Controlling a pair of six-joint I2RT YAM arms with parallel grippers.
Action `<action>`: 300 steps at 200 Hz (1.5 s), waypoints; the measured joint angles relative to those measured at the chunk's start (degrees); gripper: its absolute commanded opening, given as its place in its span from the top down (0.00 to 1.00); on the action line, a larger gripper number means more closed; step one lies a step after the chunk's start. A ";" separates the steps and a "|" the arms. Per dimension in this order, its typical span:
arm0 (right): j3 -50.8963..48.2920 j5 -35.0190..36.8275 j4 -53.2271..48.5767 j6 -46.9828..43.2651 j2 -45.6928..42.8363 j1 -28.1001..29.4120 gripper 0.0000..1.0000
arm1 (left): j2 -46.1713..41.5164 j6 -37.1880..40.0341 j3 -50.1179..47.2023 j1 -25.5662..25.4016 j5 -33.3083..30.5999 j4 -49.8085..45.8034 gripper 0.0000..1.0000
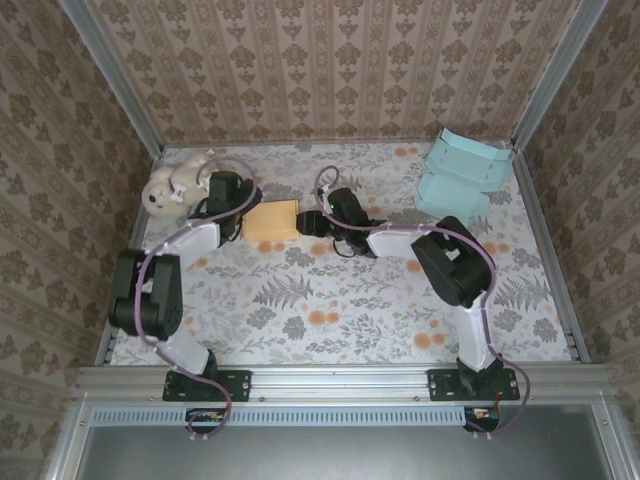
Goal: Fold the paper box
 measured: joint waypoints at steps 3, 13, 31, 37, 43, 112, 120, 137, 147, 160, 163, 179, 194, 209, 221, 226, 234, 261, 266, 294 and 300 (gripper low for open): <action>-0.07 0.35 -0.76 -0.26 -0.90 -0.09 0.43 | -0.87 0.24 -0.33 -0.07 -0.22 -0.07 0.18; -0.15 2.21 -3.56 -1.55 -4.17 -0.37 0.43 | -4.81 1.53 -1.60 -1.11 -0.70 -0.63 0.18; -0.37 6.12 -8.13 -3.30 -10.01 -1.55 0.43 | -10.84 3.85 -4.04 -4.15 -1.68 -2.10 0.18; -0.66 7.72 -9.68 -3.93 -11.98 -2.29 0.43 | -12.76 4.74 -5.07 -5.68 -1.88 -2.54 0.17; -0.87 9.18 -11.08 -4.48 -13.53 -3.02 0.42 | -14.78 5.73 -6.25 -7.43 -2.08 -2.86 0.17; -0.96 23.50 -28.85 -13.88 -22.34 -21.09 0.41 | -26.05 13.51 -17.86 -23.78 1.90 -3.56 0.16; -0.98 24.50 -30.03 -14.95 -22.82 -24.09 0.40 | -26.43 14.21 -18.23 -25.03 2.27 -3.32 0.16; -1.62 25.62 -30.42 -16.39 -24.02 -30.62 0.40 | -27.02 15.80 -18.71 -27.54 2.89 -2.32 0.16; -2.14 25.59 -30.40 -16.55 -24.48 -34.01 0.40 | -27.30 16.76 -18.91 -28.81 3.06 -1.90 0.16; -2.62 24.85 -30.32 -16.52 -24.39 -37.99 0.40 | -27.56 18.12 -19.26 -30.23 3.28 -1.60 0.16; -2.73 24.50 -30.32 -16.48 -24.30 -38.80 0.40 | -27.58 18.43 -19.37 -30.53 3.30 -1.49 0.16; -3.48 22.36 -29.77 -16.06 -23.17 -42.77 0.40 | -27.87 19.98 -20.31 -31.89 3.41 -1.31 0.16; -4.35 19.17 -28.11 -15.58 -21.05 -46.01 0.41 | -28.15 21.09 -21.40 -32.61 3.74 -1.22 0.15; -4.92 15.39 -27.02 -15.06 -18.32 -48.92 0.42 | -28.33 21.73 -22.49 -32.94 3.98 -0.96 0.15; -4.92 12.41 -26.51 -14.91 -16.06 -50.90 0.43 | -28.37 22.03 -23.28 -32.96 4.22 -0.81 0.15; -4.92 11.23 -26.36 -14.82 -15.23 -51.67 0.43 | -28.37 22.21 -23.52 -32.96 4.37 -0.79 0.15; -4.87 9.51 -26.34 -14.82 -13.94 -52.78 0.44 | -28.37 22.47 -23.69 -32.96 4.48 -0.79 0.15; -4.00 4.68 -26.56 -14.71 -10.58 -55.41 0.45 | -28.17 23.12 -23.71 -33.11 5.46 0.02 0.15; -3.56 3.76 -26.60 -14.58 -9.97 -55.87 0.45 | -28.11 23.30 -23.71 -33.24 5.73 0.33 0.15; -0.24 -0.22 -27.45 -13.40 -6.82 -57.35 0.46 | -27.36 24.46 -23.80 -34.16 8.50 2.64 0.15; 0.15 -0.79 -27.45 -13.22 -6.38 -57.51 0.47 | -27.30 24.74 -23.87 -34.47 9.18 3.28 0.15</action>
